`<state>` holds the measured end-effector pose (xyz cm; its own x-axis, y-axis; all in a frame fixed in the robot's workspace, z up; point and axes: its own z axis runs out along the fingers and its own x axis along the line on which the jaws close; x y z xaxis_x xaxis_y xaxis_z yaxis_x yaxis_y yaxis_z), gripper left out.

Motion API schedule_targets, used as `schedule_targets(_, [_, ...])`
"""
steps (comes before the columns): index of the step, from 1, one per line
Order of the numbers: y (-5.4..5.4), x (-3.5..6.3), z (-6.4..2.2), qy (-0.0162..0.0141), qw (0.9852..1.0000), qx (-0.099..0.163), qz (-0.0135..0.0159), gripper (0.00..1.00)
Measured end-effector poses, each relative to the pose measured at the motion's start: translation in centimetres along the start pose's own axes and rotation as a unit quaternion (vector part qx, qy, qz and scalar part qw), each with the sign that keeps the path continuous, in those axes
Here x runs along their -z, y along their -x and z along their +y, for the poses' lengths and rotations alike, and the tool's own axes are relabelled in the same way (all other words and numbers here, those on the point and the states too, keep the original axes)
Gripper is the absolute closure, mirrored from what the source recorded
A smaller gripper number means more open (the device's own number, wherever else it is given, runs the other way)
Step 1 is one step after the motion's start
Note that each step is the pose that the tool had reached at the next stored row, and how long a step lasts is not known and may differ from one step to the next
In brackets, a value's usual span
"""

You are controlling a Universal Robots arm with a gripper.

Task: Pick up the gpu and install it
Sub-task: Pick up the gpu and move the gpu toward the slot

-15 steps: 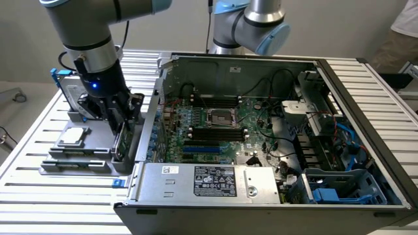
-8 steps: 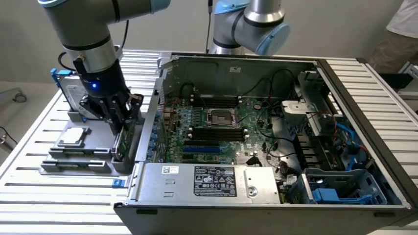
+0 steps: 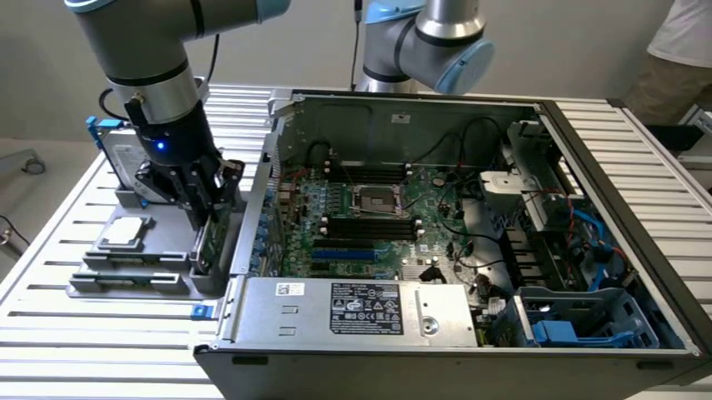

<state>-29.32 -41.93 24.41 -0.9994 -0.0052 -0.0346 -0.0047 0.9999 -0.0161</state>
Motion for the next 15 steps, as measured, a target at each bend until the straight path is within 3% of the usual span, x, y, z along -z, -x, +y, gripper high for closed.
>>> schedule_targets(6, [0.0,0.17,0.0,0.0008,1.0,0.0,0.0,0.74])
schedule_targets(15, [0.1,3.03,-0.05,0.0035,1.0,0.0,0.0,0.74])
